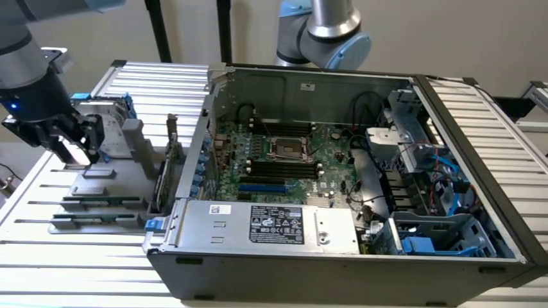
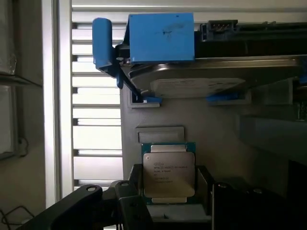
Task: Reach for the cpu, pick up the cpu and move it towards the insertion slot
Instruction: 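Pick up the cpu and move it towards the insertion slot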
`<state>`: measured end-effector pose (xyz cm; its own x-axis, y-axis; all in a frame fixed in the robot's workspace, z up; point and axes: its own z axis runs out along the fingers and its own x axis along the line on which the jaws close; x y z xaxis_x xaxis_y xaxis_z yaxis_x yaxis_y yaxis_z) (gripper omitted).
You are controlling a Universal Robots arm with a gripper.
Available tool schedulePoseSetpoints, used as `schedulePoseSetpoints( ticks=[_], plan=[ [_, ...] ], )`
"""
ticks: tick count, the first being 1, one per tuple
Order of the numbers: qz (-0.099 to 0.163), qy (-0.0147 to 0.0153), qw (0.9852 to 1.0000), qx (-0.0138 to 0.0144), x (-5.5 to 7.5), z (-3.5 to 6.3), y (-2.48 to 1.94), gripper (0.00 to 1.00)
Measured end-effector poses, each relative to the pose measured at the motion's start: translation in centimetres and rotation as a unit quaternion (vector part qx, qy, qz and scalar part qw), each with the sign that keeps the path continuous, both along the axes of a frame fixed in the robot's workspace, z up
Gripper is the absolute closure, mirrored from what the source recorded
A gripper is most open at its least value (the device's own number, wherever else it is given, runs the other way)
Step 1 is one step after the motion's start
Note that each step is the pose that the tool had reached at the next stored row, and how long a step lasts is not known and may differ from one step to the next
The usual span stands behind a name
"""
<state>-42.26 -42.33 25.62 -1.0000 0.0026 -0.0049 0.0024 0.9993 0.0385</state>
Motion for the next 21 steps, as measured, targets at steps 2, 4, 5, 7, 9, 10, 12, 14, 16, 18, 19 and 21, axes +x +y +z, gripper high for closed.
schedulePoseSetpoints(
  ticks=[2, 4, 5, 7, 9, 10, 12, 14, 16, 18, 19, 21],
  plan=[
    [0.0, 0.0, 1.0, 0.0, 0.2, 0.91, 0.0, 0.45],
    [0.0, 0.0001, 1.0, 0.0, 0.4, 1.84, -0.01, 0.45],
    [0.0, 0.0, 1.0, 0.0001, 0.5, 2.28, -0.01, 0.45],
    [0.0, 0.0001, 1.0, 0.0, 0.8, 3.2, -0.02, 0.45],
    [0.0, 0.0001, 1.0, 0.0, 1.1, 4.1, -0.04, 0.45],
    [0.0, 0.0, 1.0, 0.0001, 1.3, 4.54, -0.06, 0.45],
    [0.0, 0.0001, 1.0, 0.0001, 1.8, 5.47, -0.1, 0.45],
    [0.001, 0.0001, 1.0, 0.0007, 2.4, 6.38, -0.17, 0.45],
    [0.001, 0.0001, 1.0, 0.0029, 3.2, 7.28, -0.27, 0.45],
    [0.002, 0.0, 1.0, 0.0054, 4.0, 8.21, -0.36, 0.45],
    [0.002, 0.0001, 1.0, 0.0066, 4.3, 8.66, -0.4, 0.45],
    [0.003, 0.0, 1.0, 0.0091, 5.1, 9.53, -0.47, 0.45]
  ],
)
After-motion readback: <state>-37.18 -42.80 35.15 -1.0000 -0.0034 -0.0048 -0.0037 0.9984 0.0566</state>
